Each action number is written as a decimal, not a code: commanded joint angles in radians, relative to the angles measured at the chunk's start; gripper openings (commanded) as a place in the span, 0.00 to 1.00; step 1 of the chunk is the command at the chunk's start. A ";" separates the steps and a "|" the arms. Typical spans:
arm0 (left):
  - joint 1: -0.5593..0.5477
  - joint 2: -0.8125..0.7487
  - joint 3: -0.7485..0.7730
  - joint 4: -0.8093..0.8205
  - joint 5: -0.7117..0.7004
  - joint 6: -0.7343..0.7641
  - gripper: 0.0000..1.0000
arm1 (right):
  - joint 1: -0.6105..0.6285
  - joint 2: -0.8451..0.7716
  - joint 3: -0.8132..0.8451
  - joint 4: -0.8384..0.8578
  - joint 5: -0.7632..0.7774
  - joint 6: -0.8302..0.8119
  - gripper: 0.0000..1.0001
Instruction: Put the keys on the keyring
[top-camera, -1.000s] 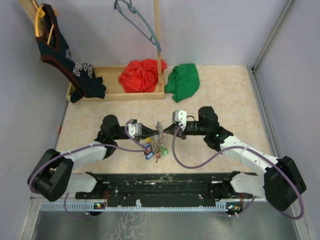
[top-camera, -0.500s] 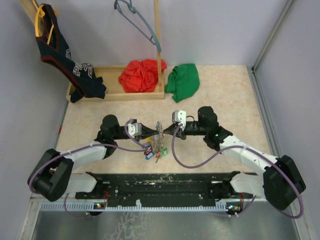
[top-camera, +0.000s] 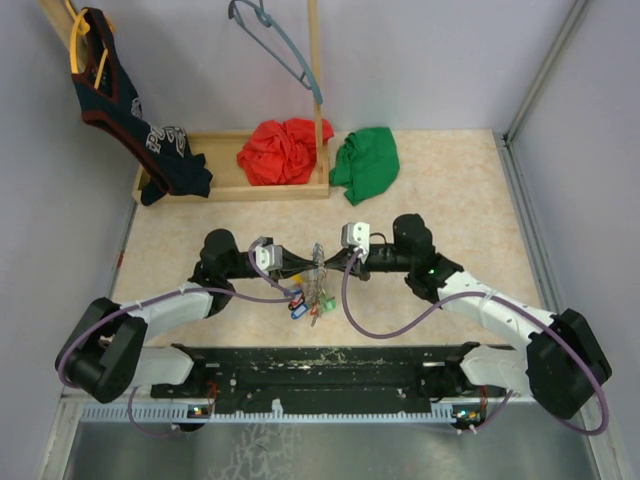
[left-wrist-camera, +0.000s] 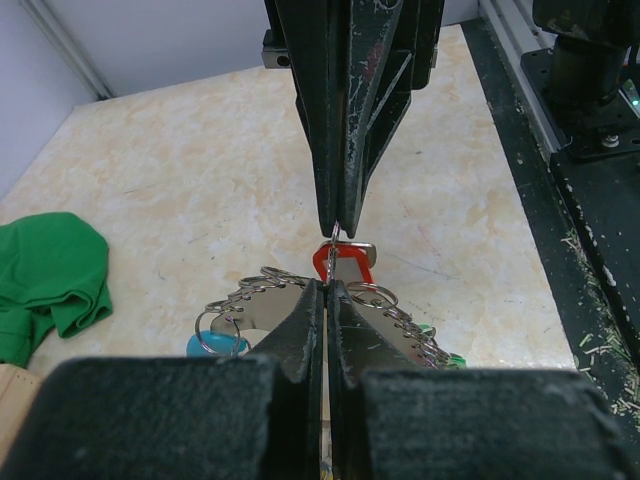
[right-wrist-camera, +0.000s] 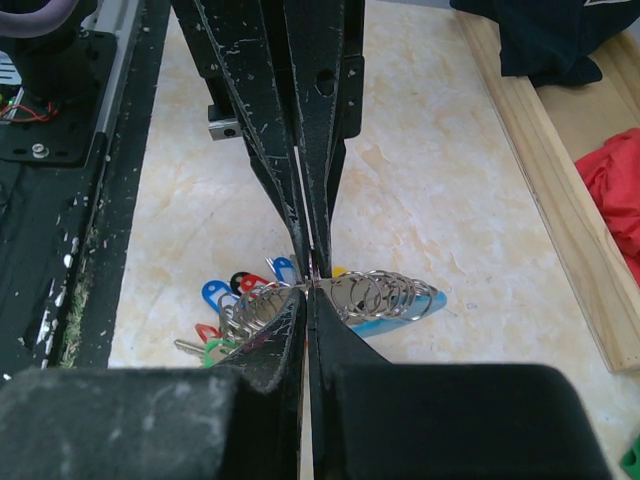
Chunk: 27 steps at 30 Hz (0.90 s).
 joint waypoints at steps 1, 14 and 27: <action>-0.006 -0.007 0.011 0.084 0.035 -0.012 0.00 | 0.031 0.007 0.035 0.091 0.006 0.033 0.00; -0.009 -0.024 0.010 0.085 -0.014 -0.058 0.00 | 0.043 -0.001 0.034 0.073 0.027 0.011 0.00; -0.012 -0.078 -0.004 0.056 -0.173 -0.335 0.00 | 0.054 -0.023 0.032 -0.045 0.039 -0.142 0.00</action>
